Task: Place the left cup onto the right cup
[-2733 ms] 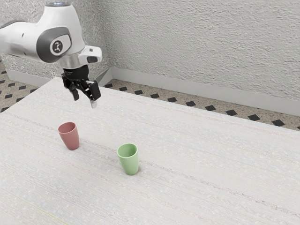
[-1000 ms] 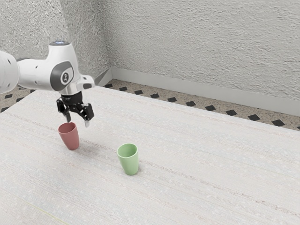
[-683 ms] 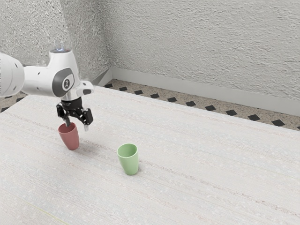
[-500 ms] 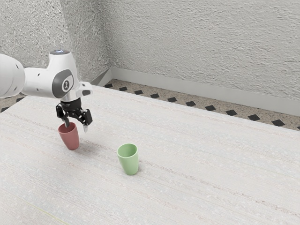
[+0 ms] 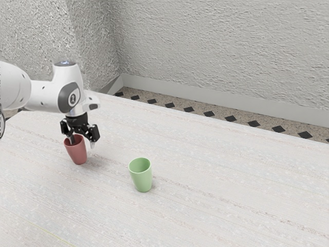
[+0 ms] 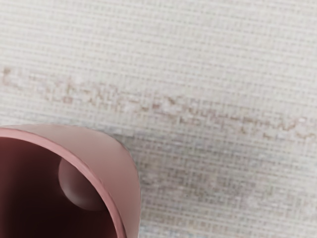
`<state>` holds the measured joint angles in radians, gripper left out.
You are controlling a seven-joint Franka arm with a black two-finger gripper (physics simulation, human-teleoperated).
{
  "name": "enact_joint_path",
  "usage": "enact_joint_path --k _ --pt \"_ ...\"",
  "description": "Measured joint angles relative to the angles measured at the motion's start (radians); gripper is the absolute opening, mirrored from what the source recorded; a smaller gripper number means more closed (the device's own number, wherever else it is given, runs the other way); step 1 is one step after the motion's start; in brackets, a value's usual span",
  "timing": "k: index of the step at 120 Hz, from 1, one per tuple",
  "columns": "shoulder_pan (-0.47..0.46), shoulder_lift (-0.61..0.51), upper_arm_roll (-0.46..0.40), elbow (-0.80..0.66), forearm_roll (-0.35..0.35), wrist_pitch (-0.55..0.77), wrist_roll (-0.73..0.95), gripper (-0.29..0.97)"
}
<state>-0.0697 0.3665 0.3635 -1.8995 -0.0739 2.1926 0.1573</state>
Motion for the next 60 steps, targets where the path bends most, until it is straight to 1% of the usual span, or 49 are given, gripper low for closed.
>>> enact_joint_path --k 41,52,60 --pt "0.011 0.034 0.000 -0.004 -0.017 0.022 0.001 0.65" --pt "0.011 0.037 0.000 -0.007 -0.019 0.032 0.001 0.57" --pt "0.011 0.037 0.000 -0.007 -0.023 0.037 0.001 0.44"
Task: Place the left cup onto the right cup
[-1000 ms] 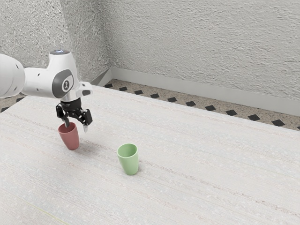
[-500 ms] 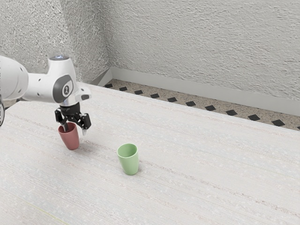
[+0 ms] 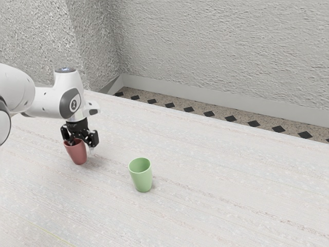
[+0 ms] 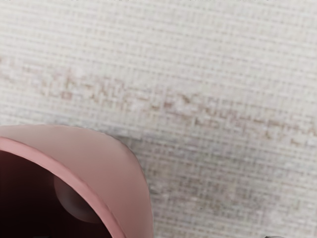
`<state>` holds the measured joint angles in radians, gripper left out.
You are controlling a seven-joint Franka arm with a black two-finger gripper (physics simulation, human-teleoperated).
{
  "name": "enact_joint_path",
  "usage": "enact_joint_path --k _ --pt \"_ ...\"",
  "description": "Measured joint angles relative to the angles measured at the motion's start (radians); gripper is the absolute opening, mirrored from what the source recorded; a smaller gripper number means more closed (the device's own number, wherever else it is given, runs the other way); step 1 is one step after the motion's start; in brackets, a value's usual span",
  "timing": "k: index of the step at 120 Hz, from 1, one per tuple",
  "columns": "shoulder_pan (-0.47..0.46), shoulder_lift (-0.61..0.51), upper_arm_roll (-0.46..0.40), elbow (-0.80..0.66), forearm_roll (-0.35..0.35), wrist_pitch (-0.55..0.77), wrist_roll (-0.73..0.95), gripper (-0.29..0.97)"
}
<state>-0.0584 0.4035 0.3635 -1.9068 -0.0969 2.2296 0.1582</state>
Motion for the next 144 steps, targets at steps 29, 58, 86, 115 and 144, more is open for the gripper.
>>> enact_joint_path --k 29,58,86,115,144 --pt "0.006 0.000 0.001 -0.002 -0.014 0.009 0.001 0.04" --pt "0.008 0.000 0.002 -0.003 -0.017 0.011 -0.004 -0.08" --pt "0.003 -0.008 0.002 -0.003 -0.010 0.007 -0.015 -0.10" --pt "-0.031 -0.064 -0.009 -0.001 0.001 -0.023 -0.028 -0.11" --pt "-0.114 -0.154 -0.020 -0.005 0.018 -0.079 -0.037 -0.10"
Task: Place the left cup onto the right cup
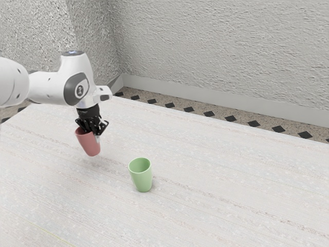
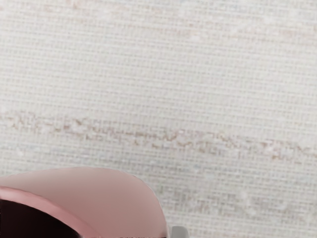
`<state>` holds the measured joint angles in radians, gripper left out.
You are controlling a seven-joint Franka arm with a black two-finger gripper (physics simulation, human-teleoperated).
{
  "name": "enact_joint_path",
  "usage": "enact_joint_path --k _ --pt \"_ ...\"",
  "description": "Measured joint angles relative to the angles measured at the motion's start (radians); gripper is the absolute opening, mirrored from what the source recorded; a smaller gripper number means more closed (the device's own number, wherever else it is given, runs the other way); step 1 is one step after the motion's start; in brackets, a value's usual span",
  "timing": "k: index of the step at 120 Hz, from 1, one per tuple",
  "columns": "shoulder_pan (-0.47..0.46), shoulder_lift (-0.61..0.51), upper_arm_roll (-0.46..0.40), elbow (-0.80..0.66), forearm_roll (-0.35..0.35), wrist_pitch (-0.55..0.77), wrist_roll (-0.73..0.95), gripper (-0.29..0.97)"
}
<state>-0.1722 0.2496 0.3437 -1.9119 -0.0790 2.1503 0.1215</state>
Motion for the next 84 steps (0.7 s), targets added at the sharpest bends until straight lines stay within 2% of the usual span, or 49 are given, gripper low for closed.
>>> enact_joint_path --k 41,84 --pt "-0.130 -0.116 -0.029 -0.040 0.008 -0.070 -0.019 -0.10" --pt "-0.154 -0.150 -0.137 -0.044 0.045 -0.124 -0.063 -0.11"
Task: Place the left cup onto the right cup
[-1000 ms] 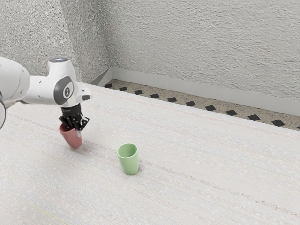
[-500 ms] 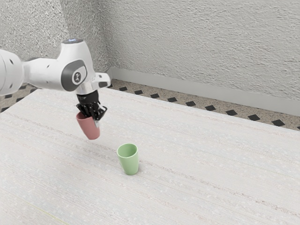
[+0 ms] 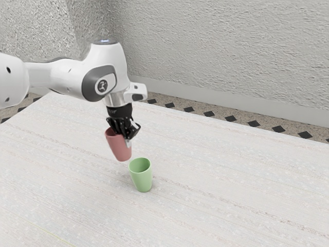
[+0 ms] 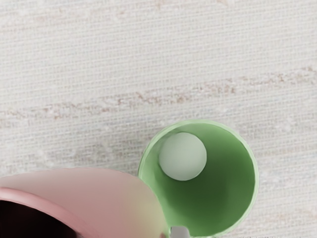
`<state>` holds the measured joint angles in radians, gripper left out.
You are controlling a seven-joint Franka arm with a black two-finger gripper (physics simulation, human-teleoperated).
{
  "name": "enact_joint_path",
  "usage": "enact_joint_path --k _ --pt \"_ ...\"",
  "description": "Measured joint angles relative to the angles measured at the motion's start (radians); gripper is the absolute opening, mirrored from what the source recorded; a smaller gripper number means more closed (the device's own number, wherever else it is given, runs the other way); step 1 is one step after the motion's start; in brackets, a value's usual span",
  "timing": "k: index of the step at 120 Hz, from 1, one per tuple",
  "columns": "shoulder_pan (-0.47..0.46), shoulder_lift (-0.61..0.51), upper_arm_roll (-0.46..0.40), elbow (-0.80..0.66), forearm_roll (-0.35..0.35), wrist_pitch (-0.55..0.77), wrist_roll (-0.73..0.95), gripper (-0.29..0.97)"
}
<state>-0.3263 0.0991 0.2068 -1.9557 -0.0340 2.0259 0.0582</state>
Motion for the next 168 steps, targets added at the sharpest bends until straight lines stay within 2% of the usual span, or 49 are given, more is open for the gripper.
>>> enact_joint_path --k 28,79,168 --pt "-0.011 -0.008 -0.056 0.004 0.030 -0.010 -0.041 -0.11" --pt "-0.014 -0.006 -0.080 0.007 0.035 -0.006 -0.097 -0.11" --pt "0.000 0.079 -0.084 0.057 0.039 0.007 -0.151 -0.11"
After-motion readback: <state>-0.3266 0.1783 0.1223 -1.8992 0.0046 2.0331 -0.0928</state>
